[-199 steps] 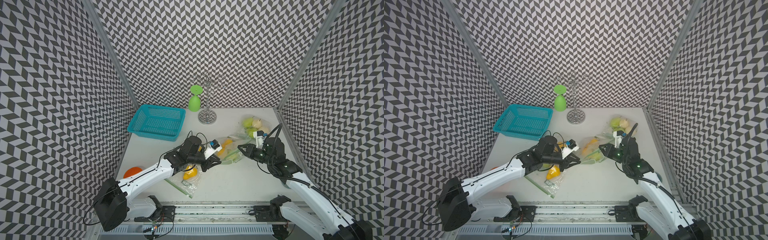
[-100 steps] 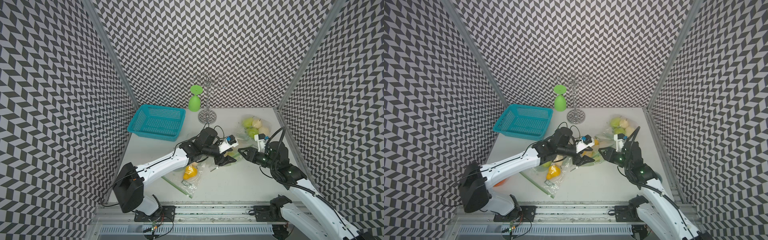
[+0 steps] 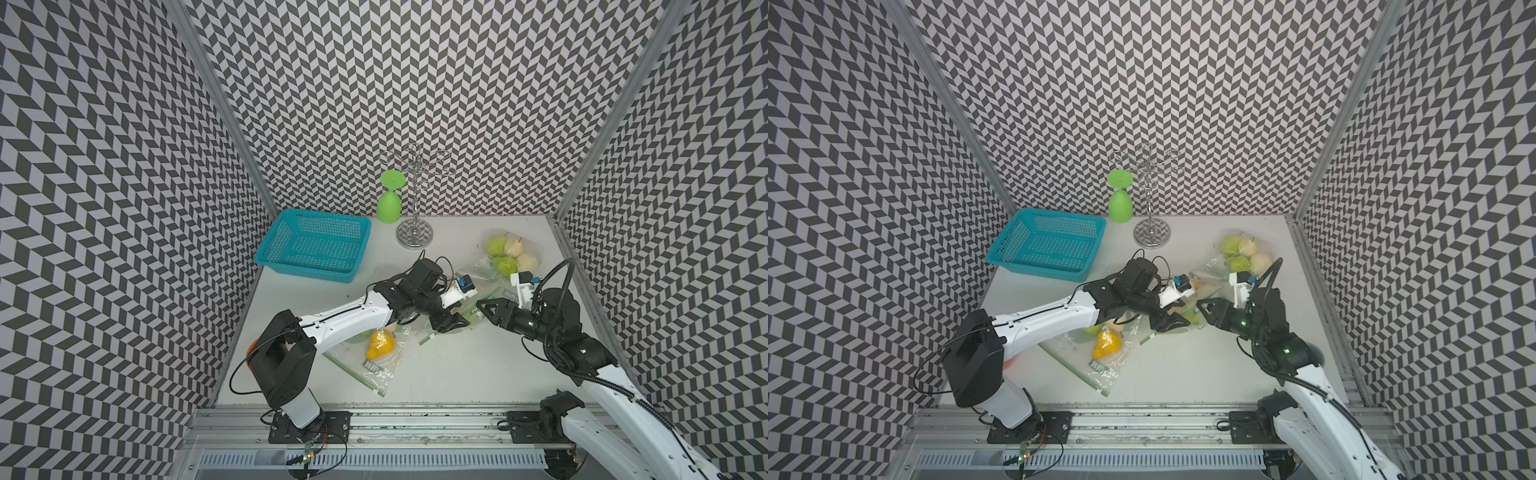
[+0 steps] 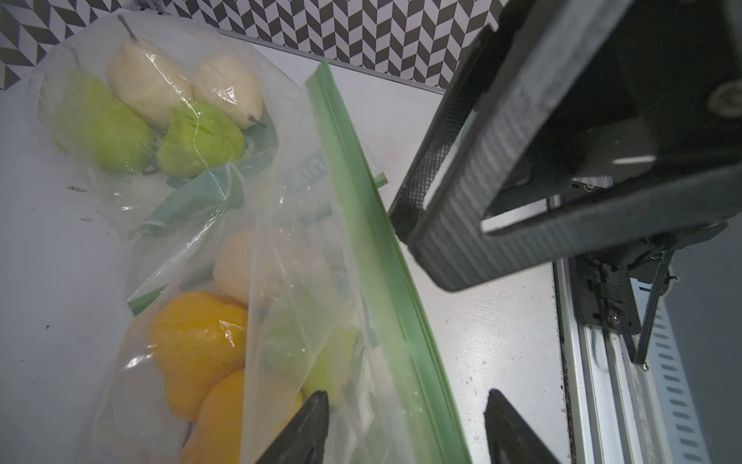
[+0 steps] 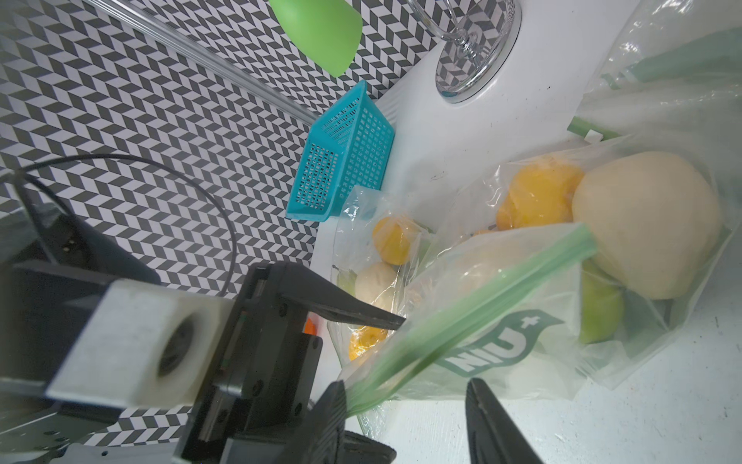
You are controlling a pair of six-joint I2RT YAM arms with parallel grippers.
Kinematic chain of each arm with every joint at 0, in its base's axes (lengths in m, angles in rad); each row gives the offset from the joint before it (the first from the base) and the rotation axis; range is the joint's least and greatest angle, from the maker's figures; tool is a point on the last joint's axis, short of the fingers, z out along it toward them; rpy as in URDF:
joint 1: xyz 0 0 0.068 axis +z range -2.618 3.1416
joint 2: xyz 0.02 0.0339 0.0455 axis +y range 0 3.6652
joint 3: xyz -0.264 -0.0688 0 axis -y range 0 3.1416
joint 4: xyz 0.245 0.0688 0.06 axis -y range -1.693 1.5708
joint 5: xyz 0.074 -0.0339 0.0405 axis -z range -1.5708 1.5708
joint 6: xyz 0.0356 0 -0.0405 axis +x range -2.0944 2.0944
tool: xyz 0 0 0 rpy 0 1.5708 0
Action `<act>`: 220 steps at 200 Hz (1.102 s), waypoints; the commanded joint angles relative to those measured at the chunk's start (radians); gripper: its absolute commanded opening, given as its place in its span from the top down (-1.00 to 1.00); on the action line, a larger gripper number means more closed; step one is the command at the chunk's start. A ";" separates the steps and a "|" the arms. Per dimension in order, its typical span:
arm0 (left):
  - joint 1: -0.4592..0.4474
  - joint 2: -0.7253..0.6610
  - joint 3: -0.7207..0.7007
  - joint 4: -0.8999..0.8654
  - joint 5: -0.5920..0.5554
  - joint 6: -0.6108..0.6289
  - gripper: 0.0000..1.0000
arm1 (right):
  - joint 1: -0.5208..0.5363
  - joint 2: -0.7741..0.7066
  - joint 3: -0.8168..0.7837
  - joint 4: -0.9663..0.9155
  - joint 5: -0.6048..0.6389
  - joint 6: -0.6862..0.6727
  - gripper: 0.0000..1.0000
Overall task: Open the zip-top bag and take out the pear
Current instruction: Open the zipper of the food storage bag at the center of the board.
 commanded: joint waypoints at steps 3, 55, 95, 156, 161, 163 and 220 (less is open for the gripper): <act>0.007 -0.080 -0.024 0.052 0.056 -0.009 -0.29 | -0.004 -0.038 -0.013 0.004 0.001 -0.009 -0.09; 0.022 -0.076 -0.045 0.071 0.076 -0.025 -0.25 | -0.004 -0.058 -0.031 0.010 -0.001 0.002 -0.11; 0.020 -0.071 -0.041 0.046 0.115 -0.006 -0.23 | -0.004 -0.052 -0.033 0.017 0.001 0.002 -0.11; -0.018 -0.101 -0.058 0.021 -0.029 0.048 -0.30 | -0.005 -0.050 -0.037 0.025 0.001 0.002 -0.12; -0.021 -0.101 -0.059 0.022 -0.045 0.050 -0.30 | -0.005 -0.049 -0.037 0.026 0.001 0.002 -0.12; -0.022 -0.100 -0.060 0.023 -0.051 0.050 -0.30 | -0.005 -0.049 -0.037 0.027 0.000 0.001 -0.12; -0.046 -0.085 -0.048 0.033 -0.124 0.061 -0.26 | -0.004 -0.051 -0.041 0.039 -0.005 0.003 -0.11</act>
